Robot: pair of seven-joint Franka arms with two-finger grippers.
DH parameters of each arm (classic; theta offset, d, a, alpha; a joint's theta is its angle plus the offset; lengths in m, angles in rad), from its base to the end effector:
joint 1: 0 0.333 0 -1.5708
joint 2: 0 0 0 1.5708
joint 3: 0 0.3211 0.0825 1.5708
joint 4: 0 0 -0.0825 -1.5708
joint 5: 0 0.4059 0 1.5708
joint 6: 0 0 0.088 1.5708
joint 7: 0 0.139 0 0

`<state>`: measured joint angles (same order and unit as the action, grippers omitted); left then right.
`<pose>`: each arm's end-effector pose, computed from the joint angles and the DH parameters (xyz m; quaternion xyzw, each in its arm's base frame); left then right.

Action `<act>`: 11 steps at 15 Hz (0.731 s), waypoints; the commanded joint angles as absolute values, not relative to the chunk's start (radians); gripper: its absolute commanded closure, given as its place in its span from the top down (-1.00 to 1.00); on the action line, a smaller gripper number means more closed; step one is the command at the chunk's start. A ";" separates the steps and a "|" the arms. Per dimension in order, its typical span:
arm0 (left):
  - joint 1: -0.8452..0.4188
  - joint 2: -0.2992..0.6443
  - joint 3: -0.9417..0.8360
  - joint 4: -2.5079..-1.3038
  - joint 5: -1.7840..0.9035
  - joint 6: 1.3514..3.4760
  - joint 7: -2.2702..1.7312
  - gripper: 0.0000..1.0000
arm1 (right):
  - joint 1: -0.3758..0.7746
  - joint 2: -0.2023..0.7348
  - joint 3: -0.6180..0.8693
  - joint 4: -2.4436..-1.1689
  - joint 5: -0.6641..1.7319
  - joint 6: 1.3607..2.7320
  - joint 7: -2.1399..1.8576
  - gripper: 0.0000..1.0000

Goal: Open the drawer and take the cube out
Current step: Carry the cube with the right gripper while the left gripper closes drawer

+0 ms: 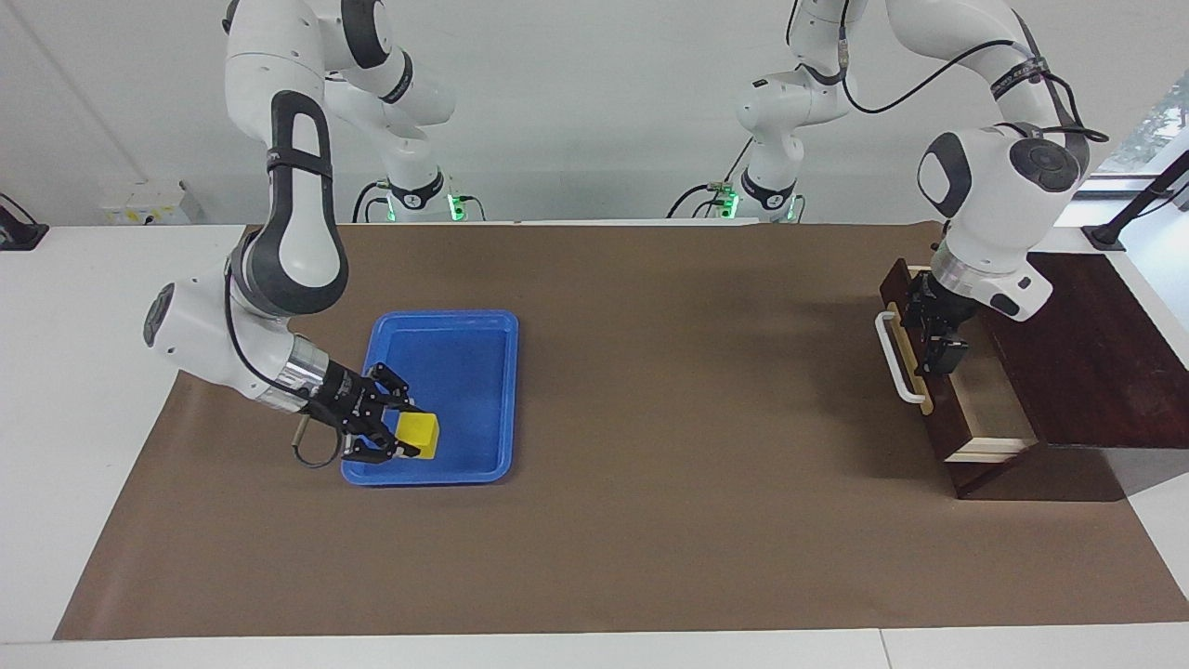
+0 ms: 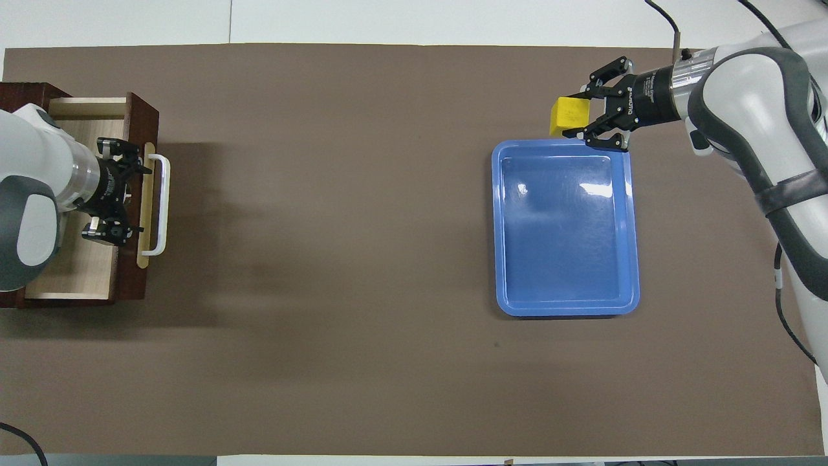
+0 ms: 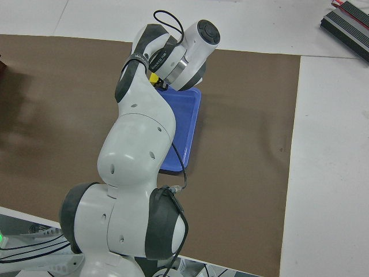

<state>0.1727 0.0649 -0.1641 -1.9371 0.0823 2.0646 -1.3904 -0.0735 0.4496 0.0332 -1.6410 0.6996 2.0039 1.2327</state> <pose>0.6028 0.0130 0.4208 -0.7759 -0.6293 -0.0446 0.0040 0.6950 0.0273 0.3294 -0.6586 0.6838 0.2090 0.2345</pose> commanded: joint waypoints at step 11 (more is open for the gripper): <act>0.299 0.049 -0.167 -1.879 0.114 2.074 -1.160 1.00 | -0.143 0.449 0.021 -1.782 0.693 2.025 1.019 -1.00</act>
